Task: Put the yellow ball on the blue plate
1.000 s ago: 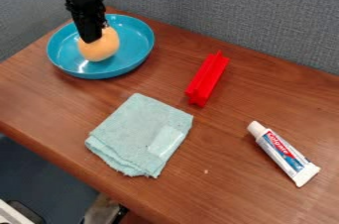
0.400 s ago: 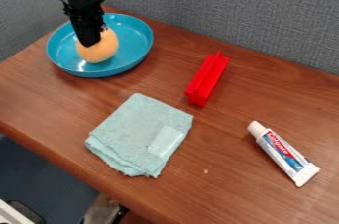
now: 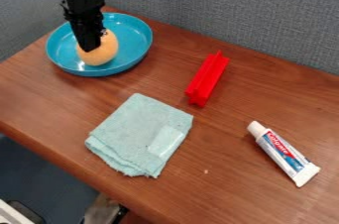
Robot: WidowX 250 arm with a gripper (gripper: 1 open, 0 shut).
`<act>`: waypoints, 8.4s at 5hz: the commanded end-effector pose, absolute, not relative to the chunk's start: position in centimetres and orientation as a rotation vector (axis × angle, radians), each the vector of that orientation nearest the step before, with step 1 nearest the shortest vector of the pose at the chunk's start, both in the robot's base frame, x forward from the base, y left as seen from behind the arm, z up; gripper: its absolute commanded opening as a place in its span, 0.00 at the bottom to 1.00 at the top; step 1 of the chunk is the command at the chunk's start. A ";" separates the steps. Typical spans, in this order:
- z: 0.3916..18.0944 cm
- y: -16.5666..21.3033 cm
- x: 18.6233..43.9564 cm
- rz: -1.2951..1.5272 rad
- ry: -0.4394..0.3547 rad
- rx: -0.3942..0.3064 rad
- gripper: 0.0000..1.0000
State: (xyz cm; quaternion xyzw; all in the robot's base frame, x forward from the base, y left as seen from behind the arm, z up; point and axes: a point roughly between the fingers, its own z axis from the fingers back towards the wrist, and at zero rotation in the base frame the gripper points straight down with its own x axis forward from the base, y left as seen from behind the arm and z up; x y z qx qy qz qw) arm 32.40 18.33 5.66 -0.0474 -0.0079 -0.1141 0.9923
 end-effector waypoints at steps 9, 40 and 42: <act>9.3 16.2 30.9 -0.246 -0.118 -0.129 0.00; 7.1 16.3 30.1 -0.108 -0.082 -0.333 0.00; 6.5 16.8 30.6 -0.087 -0.069 -0.339 1.00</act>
